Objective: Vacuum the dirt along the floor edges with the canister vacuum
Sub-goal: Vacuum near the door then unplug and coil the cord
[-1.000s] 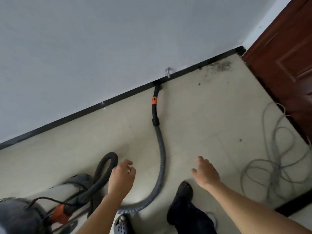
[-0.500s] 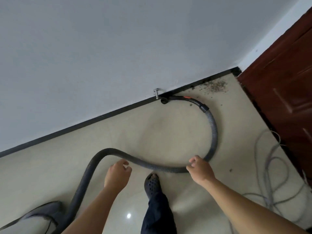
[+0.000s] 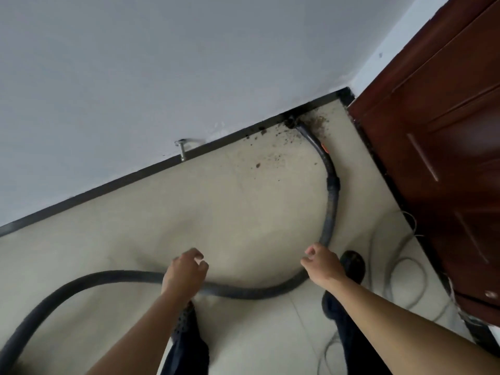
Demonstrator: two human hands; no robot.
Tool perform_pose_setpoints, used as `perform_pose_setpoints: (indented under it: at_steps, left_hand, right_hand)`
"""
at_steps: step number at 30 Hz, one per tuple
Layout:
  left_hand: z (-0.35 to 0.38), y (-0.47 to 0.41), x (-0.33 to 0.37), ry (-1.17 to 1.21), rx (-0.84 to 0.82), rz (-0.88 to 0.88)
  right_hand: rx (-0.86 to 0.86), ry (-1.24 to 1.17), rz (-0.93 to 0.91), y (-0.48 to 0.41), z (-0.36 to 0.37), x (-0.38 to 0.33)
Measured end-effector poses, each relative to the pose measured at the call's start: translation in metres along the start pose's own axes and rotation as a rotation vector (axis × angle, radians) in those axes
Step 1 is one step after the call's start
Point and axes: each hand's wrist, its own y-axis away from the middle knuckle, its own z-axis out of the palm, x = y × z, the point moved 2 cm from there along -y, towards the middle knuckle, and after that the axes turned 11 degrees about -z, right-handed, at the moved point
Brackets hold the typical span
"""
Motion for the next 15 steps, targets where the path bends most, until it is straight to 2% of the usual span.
perform_pose_setpoints:
  at_steps: [3,9,15]
  left_hand:
    - [0.055,-0.015,0.070,0.022,0.013,-0.024]
    - [0.187,-0.049,0.199,0.036,-0.047,0.067]
    - [0.298,-0.121,0.276,-0.008,-0.094,0.183]
  right_hand:
    - [-0.009,0.021,-0.009,-0.048,-0.044,0.049]
    - [0.060,0.060,0.013,-0.160,-0.120,0.145]
    - [0.156,0.091,0.021,-0.284,-0.143,0.208]
